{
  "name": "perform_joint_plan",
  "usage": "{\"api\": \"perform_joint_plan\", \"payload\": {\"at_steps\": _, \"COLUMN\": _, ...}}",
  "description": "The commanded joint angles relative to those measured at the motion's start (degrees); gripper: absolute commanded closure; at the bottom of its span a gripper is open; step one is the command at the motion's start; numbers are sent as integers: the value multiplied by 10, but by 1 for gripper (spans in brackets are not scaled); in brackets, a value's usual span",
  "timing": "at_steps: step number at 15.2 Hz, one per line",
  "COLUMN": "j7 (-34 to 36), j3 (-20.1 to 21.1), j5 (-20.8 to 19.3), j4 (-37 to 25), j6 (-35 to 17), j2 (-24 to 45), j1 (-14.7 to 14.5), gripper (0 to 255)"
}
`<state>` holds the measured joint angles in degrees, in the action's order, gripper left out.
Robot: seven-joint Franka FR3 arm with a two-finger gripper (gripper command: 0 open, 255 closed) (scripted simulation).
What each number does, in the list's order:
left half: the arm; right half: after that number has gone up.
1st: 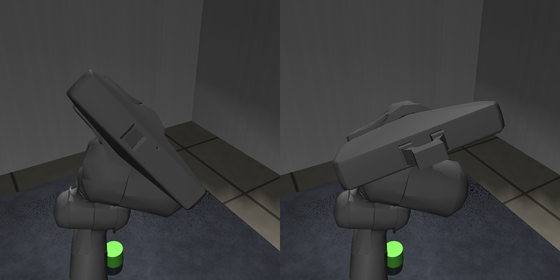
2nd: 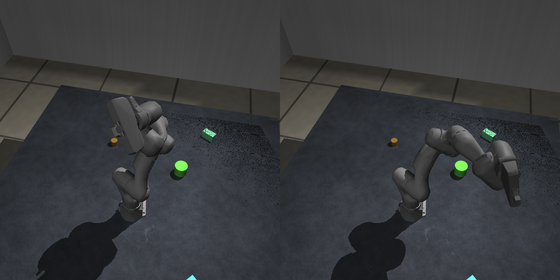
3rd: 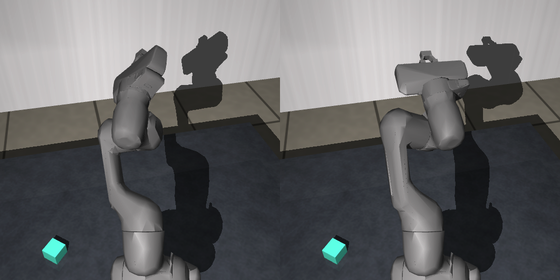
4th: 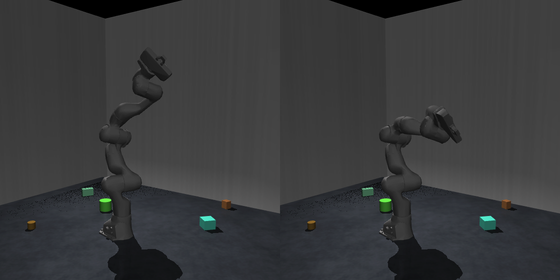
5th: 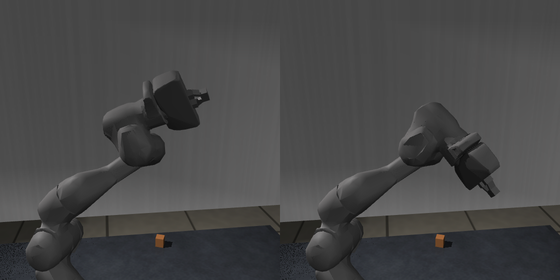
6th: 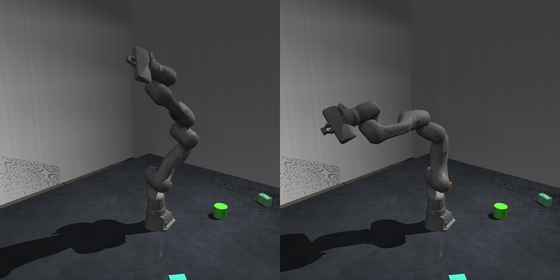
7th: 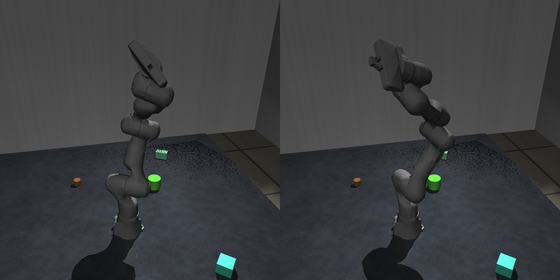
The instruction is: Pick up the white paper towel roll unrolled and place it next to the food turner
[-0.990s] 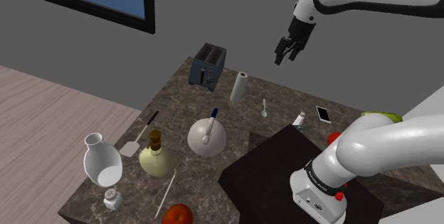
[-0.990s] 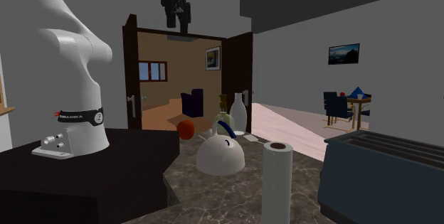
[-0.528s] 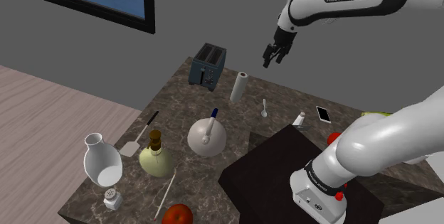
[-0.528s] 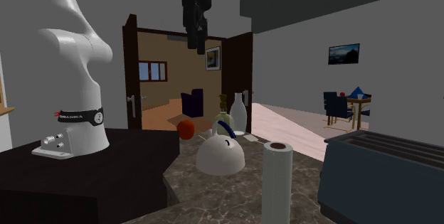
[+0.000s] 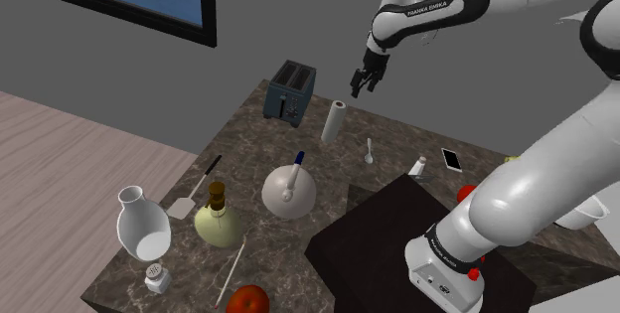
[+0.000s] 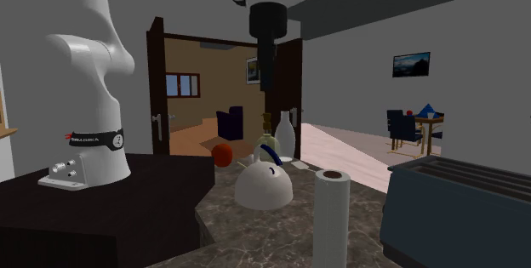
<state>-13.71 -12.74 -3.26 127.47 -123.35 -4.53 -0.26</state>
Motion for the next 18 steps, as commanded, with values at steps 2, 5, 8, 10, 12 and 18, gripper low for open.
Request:
{"api": "perform_joint_plan", "payload": {"at_steps": 2, "j7": -31, "j3": -7, "j5": 19, "j4": -46, "j6": -25, "j2": 72, "j1": 4, "gripper": 0}}
{"api": "perform_joint_plan", "payload": {"at_steps": 5, "j7": -59, "j3": -8, "j5": 39, "j4": -95, "j6": -43, "j2": 141, "j1": 11, "gripper": 0}}
{"api": "perform_joint_plan", "payload": {"at_steps": 8, "j7": -84, "j3": -5, "j5": 58, "j4": -151, "j6": -54, "j2": 210, "j1": 21, "gripper": 0}}
{"api": "perform_joint_plan", "payload": {"at_steps": 10, "j7": -99, "j3": -2, "j5": 70, "j4": -193, "j6": -57, "j2": 256, "j1": 30, "gripper": 0}}
{"api": "perform_joint_plan", "payload": {"at_steps": 12, "j7": -112, "j3": 3, "j5": 79, "j4": -239, "j6": -57, "j2": 303, "j1": 39, "gripper": 0}}
{"api": "perform_joint_plan", "payload": {"at_steps": 18, "j7": -126, "j3": 11, "j5": 90, "j4": -287, "j6": -70, "j2": 366, "j1": 51, "gripper": 0}}
